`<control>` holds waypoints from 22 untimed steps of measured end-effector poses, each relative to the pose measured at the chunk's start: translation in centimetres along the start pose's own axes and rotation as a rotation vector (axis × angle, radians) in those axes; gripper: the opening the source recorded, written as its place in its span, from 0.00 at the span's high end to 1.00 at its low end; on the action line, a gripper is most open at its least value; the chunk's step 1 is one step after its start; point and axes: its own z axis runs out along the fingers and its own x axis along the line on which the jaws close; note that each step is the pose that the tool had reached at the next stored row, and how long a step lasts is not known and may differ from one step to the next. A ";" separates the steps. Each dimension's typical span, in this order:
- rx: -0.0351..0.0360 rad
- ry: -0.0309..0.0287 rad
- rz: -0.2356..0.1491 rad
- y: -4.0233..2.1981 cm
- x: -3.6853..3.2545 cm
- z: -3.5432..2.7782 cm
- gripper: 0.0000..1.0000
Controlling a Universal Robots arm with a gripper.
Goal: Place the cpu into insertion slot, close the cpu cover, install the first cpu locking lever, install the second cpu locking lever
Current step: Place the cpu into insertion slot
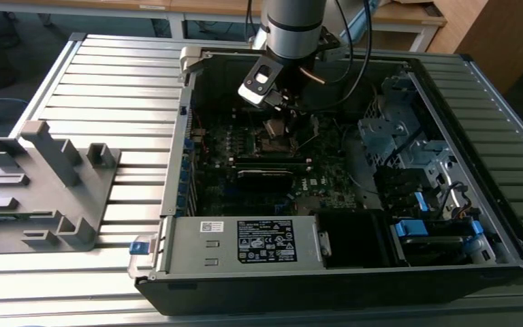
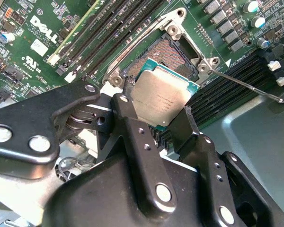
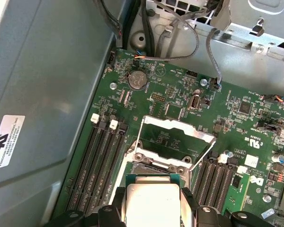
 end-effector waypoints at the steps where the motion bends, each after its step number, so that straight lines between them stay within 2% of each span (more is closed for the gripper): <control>1: 0.0000 0.0000 0.000 0.00 0.00 0.00 0.46; 8: 0.0001 -0.0001 0.001 0.00 0.00 0.00 0.46; 10: -0.0003 -0.0008 0.013 0.00 0.00 0.04 0.46; 22: -0.0035 -0.0156 0.228 -0.03 -0.01 0.38 0.46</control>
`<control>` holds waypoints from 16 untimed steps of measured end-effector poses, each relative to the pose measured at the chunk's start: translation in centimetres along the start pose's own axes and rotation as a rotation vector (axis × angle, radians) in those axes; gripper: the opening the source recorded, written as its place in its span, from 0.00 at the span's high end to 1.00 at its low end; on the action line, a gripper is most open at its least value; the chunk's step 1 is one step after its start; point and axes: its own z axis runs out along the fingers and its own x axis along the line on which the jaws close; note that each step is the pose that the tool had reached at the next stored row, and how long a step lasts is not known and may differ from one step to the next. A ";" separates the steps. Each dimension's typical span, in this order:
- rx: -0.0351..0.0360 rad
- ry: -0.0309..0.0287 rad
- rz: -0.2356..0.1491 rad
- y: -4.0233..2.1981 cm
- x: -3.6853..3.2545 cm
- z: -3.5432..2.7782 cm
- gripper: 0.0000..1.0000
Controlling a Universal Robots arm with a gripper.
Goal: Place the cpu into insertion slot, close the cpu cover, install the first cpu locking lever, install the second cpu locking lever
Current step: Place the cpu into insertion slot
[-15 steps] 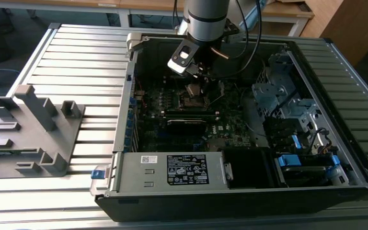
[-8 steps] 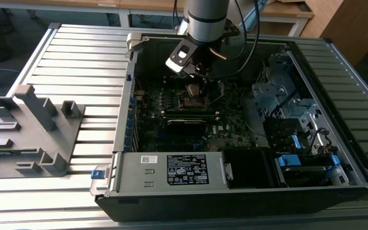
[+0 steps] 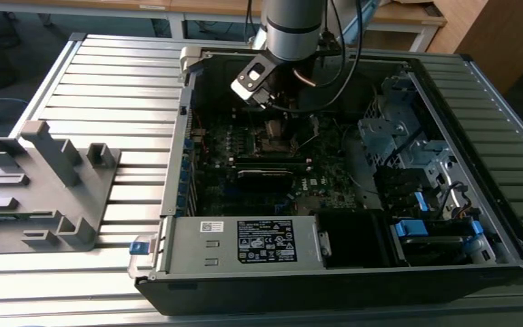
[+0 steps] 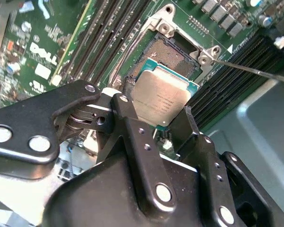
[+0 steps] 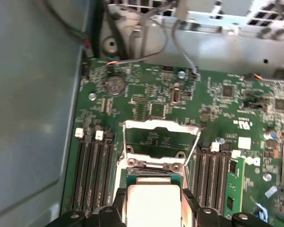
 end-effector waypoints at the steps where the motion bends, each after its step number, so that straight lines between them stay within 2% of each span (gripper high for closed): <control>1: -0.0003 -0.0013 0.018 0.00 0.00 0.03 0.46; 4: -0.0011 -0.0051 0.073 -0.01 0.00 0.11 0.46; 5: -0.0011 -0.0055 0.079 -0.01 0.00 0.11 0.46; 10: -0.0013 -0.0054 0.079 -0.21 0.01 0.32 0.46; 16: -0.0012 -0.0054 0.079 -0.46 0.01 1.28 0.46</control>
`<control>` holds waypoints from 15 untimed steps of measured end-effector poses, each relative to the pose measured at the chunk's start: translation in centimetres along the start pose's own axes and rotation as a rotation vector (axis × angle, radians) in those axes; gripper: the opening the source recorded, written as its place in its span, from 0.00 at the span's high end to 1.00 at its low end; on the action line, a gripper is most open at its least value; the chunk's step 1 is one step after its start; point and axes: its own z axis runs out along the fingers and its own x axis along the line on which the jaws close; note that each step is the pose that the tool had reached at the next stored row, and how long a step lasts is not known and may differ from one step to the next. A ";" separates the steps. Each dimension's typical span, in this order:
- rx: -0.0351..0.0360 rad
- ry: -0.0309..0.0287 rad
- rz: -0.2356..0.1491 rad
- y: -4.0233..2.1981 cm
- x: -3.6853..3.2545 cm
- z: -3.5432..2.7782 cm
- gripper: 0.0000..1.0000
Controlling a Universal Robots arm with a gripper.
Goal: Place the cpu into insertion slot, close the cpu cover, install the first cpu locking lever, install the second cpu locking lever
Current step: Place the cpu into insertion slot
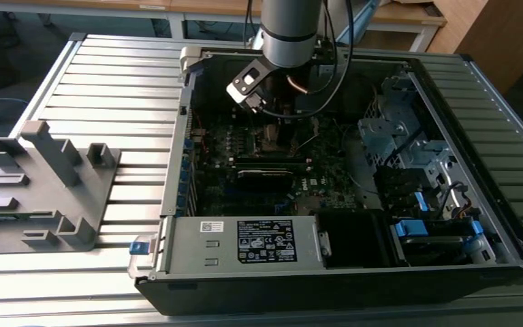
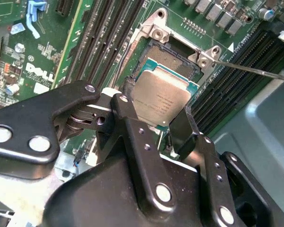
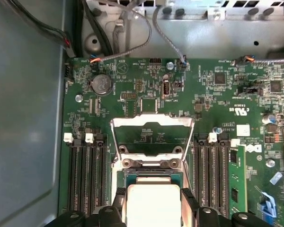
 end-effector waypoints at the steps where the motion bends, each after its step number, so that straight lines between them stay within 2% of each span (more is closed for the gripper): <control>1: 0.0002 -0.0001 0.000 -0.04 0.00 0.17 0.46; 15: 0.0010 0.0000 0.000 -0.45 -0.03 1.64 0.46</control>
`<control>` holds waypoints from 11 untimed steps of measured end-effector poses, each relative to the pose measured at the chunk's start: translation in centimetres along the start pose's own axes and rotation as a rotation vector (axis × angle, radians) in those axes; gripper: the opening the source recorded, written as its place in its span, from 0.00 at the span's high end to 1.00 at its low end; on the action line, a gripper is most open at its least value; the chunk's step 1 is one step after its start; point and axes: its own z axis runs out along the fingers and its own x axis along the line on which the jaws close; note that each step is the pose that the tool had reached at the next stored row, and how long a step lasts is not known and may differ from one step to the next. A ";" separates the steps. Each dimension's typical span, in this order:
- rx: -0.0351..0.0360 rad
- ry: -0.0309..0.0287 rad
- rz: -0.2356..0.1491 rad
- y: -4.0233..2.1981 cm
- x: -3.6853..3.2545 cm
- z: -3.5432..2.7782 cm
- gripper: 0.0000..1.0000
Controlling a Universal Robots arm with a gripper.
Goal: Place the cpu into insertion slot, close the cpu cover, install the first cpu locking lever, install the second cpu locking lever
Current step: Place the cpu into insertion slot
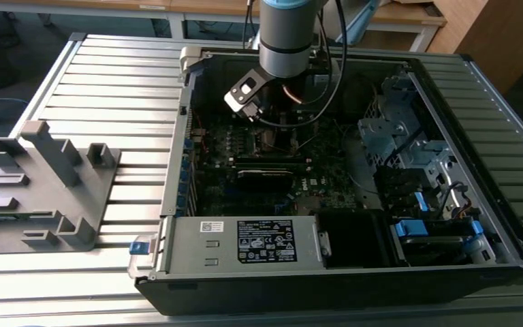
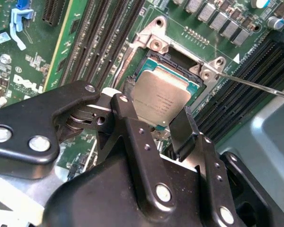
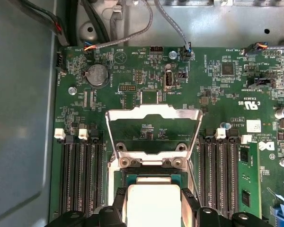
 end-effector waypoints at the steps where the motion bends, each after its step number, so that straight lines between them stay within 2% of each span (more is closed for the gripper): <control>1: 0.0000 -0.0001 0.000 0.00 0.00 0.02 0.46; 8: 0.0001 0.0000 0.000 0.12 0.00 0.13 0.46; 11: 0.0001 0.0001 0.000 0.11 0.00 0.36 0.46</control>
